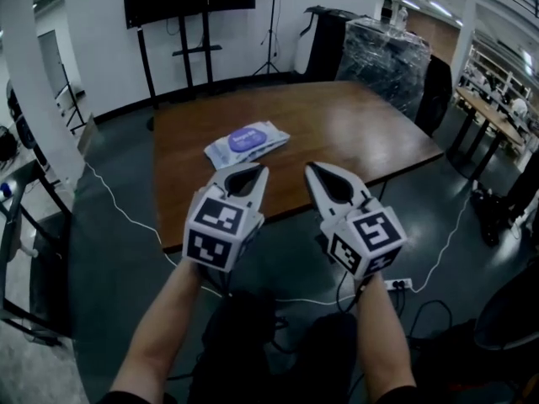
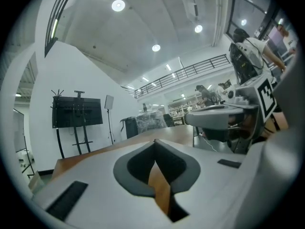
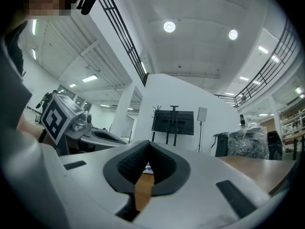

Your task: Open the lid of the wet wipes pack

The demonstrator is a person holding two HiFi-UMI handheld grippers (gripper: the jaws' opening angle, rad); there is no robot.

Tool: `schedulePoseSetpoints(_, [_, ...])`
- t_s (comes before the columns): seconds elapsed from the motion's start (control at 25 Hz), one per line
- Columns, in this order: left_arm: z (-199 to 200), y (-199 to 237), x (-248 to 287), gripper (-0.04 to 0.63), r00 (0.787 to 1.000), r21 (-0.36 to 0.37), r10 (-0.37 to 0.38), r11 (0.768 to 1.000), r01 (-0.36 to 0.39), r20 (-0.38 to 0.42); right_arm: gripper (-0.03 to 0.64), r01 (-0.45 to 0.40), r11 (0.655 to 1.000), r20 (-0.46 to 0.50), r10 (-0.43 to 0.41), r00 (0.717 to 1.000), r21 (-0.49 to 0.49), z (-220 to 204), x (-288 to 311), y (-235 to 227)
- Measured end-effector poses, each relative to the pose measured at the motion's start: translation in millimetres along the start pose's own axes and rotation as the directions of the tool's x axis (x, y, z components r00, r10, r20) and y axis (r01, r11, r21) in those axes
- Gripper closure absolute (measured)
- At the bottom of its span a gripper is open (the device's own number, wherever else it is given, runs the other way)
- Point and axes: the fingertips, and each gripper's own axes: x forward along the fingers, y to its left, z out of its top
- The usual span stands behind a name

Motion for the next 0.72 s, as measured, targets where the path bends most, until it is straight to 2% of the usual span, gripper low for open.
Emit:
schedulePoseSetpoints(0.2, [1.2, 44.8, 18.5, 0.59, 0.997, 0.042, 0.06, 0.997, -0.058, -0.045, 0.606, -0.073, 0.997, -0.018, 0.072, 0.997, -0.025, -1.3, 45.6, -5.9])
schedulePoseSetpoints(0.36, [-10.0, 78.1, 30.7, 0.589, 0.989, 0.098, 0.094, 0.992, -0.083, -0.114, 0.605, -0.149, 0.986, -0.059, 0.145, 0.988, -0.078, -5.0, 79.1, -5.1])
schedulePoseSetpoints(0.48, [-24.9, 96.6, 43.8, 0.59, 0.979, 0.141, 0.093, 0.988, -0.067, -0.183, 0.604, -0.207, 0.97, -0.103, 0.195, 0.975, -0.128, -13.4, 104.2, -8.8])
schedulePoseSetpoints(0.72, [-53.0, 118.5, 78.2, 0.589, 0.957, 0.199, 0.039, 0.98, 0.021, -0.289, 0.604, -0.289, 0.928, -0.22, 0.239, 0.946, -0.234, -40.7, 150.6, -29.2])
